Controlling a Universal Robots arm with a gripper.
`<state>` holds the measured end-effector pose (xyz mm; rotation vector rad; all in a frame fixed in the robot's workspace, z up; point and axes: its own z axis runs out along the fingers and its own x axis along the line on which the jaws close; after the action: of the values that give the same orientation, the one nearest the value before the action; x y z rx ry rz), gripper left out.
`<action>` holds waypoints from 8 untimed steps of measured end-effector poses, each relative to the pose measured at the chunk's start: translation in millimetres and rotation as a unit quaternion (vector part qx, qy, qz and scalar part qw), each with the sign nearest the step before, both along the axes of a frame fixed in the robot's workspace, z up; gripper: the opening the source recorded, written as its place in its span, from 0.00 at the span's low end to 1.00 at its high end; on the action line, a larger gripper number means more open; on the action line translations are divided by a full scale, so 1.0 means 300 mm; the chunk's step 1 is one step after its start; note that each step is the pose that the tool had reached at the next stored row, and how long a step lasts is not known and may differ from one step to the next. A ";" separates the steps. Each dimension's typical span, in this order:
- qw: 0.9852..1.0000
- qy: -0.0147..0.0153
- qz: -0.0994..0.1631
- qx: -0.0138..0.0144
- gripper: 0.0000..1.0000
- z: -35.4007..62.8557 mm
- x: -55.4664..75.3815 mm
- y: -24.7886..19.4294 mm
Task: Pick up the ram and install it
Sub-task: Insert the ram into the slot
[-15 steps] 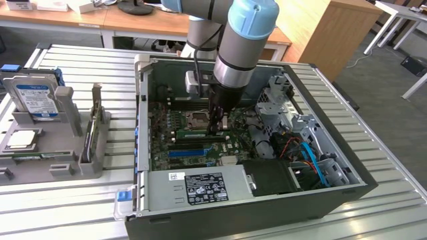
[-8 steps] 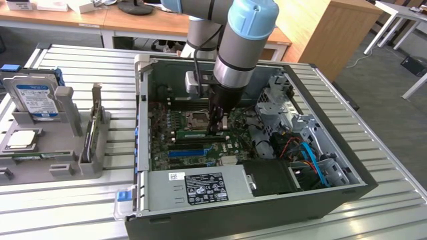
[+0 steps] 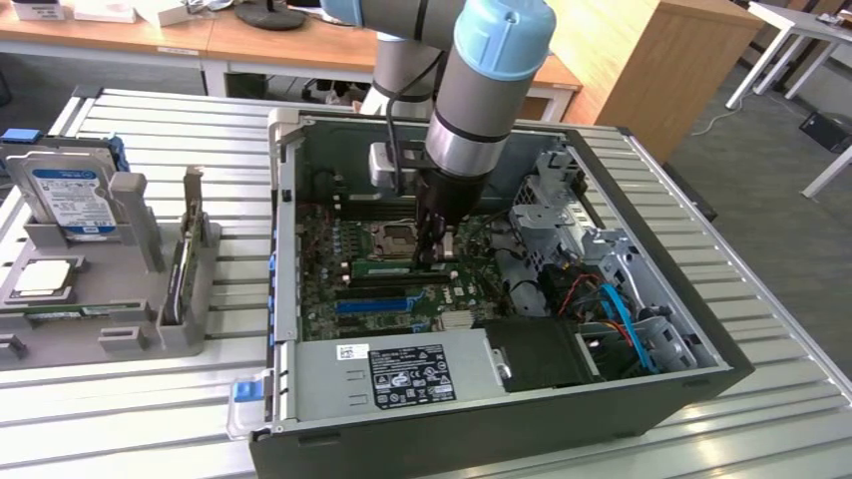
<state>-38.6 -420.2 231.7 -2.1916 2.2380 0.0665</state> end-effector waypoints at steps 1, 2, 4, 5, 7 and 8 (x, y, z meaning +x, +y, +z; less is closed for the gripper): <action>1.000 0.000 0.000 0.000 0.12 0.000 0.000 0.000; 1.000 0.000 0.000 0.000 0.12 0.000 0.000 0.000; 1.000 0.000 0.000 0.000 0.12 -0.001 0.000 0.000; 1.000 0.000 0.000 0.000 0.12 -0.001 0.000 0.000; 1.000 0.000 0.000 0.000 0.12 -0.001 0.000 0.000; 1.000 0.000 0.001 0.000 0.12 -0.001 0.000 0.000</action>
<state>-38.5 -420.2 231.3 -2.1933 2.2362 0.0666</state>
